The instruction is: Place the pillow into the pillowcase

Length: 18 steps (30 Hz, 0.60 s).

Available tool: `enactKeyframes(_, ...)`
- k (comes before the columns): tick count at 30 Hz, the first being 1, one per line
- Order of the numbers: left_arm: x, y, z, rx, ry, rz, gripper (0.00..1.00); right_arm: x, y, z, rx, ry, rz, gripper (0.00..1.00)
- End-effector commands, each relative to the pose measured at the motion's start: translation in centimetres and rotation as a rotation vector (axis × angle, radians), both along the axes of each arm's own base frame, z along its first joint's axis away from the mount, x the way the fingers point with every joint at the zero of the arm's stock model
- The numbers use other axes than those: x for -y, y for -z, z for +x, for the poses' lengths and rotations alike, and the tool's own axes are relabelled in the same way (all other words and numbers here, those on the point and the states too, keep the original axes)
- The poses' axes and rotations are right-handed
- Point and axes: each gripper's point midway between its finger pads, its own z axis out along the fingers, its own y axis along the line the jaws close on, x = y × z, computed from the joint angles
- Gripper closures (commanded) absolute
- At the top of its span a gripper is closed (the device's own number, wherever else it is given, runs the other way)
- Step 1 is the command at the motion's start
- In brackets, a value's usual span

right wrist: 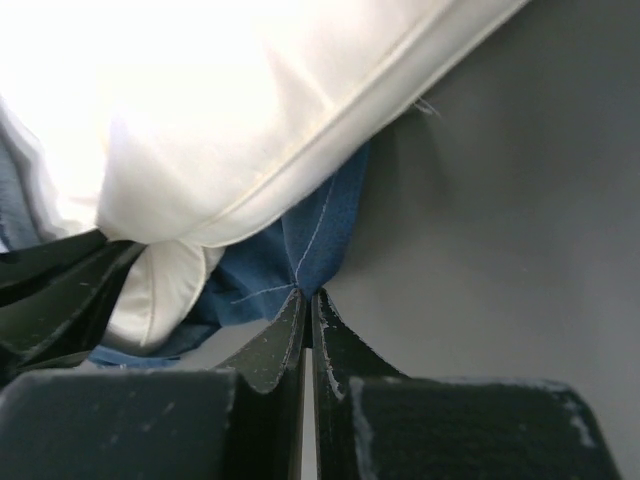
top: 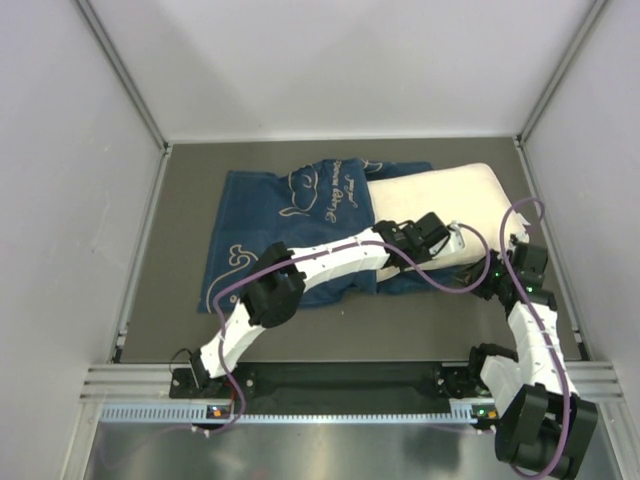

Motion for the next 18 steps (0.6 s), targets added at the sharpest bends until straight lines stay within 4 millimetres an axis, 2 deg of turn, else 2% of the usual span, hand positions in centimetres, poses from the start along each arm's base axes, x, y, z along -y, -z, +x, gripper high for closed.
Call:
enactKeyframes(1,-3.1,-0.7,0.5,0.023,-0.04,0.077,1.0,0.7,-3.0,1.6,0.085,0.012,-0.005,1.0)
enactKeyframes(3,-3.9,-0.4,0.5,0.01,-0.045,0.086,1.0,0.9,-3.2,1.7,0.088,0.015,0.0,1.0)
enactKeyframes(7,-6.3,-1.7,1.6,0.035,-0.097,0.095,1.0,1.6,-3.6,1.8,0.095,0.032,0.002,1.0)
enactKeyframes(11,-10.0,-3.2,3.4,0.056,-0.178,0.112,1.0,2.6,-3.2,1.6,0.078,0.066,0.005,1.0)
enactKeyframes(12,-10.9,-3.7,4.0,0.063,-0.2,0.105,1.0,2.8,-3.1,1.6,0.074,0.076,0.006,1.0)
enactKeyframes(13,-11.7,-5.2,4.4,0.091,-0.217,0.092,1.0,3.1,-3.0,1.5,0.073,0.087,0.007,1.0)
enactKeyframes(15,-13.4,-5.6,5.1,0.12,-0.235,0.107,1.0,4.0,-2.8,1.4,0.069,0.122,0.007,1.0)
enactKeyframes(16,-14.3,-6.6,5.3,0.145,-0.247,0.112,1.0,4.2,-2.8,1.5,0.065,0.134,0.013,1.0)
enactKeyframes(17,-15.5,-6.1,5.7,0.149,-0.264,0.132,1.0,4.8,-2.7,1.4,0.062,0.158,0.016,1.0)
enactKeyframes(18,-16.2,-6.5,5.9,0.163,-0.275,0.131,1.0,5.0,-2.7,1.4,0.064,0.161,0.024,1.0)
